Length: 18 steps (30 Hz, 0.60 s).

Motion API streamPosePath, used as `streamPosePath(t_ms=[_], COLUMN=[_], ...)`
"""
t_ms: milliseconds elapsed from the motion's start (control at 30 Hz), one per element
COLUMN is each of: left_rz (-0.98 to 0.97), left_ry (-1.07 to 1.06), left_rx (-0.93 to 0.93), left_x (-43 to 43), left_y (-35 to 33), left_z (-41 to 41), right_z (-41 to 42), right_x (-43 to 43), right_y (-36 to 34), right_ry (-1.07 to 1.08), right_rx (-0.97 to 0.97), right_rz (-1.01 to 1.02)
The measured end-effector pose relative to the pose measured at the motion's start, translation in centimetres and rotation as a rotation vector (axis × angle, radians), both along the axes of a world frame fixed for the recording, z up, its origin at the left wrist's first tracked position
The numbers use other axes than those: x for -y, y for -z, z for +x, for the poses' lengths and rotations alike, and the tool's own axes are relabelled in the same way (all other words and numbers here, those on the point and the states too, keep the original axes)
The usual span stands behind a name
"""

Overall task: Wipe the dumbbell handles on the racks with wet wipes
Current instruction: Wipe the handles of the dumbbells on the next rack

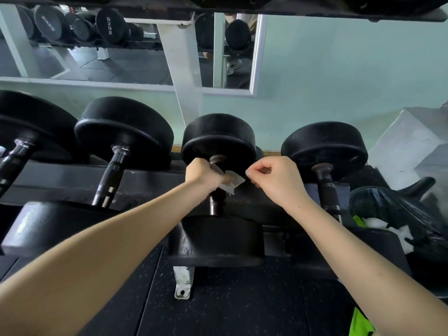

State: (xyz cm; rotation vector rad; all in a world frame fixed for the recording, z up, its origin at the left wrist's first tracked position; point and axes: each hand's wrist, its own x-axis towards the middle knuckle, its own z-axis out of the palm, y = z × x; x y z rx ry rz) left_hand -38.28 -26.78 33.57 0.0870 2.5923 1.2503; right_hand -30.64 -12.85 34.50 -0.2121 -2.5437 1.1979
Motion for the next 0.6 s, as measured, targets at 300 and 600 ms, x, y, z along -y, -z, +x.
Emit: streamPosePath(t_ms=[300,600], left_rz=[-0.144,0.093], left_ry=[0.22,0.393], left_rx=[0.024,-0.073], left_x=[4.1,1.6], left_y=[-0.3,-6.4], left_z=[2.5,5.2], right_z=[0.0,4.4], right_x=[0.5,-0.1], right_y=[-0.2,-1.7], right_ry=[-0.029,-0.161], right_rx=[0.031,0.172], right_rz=[0.04,-0.503])
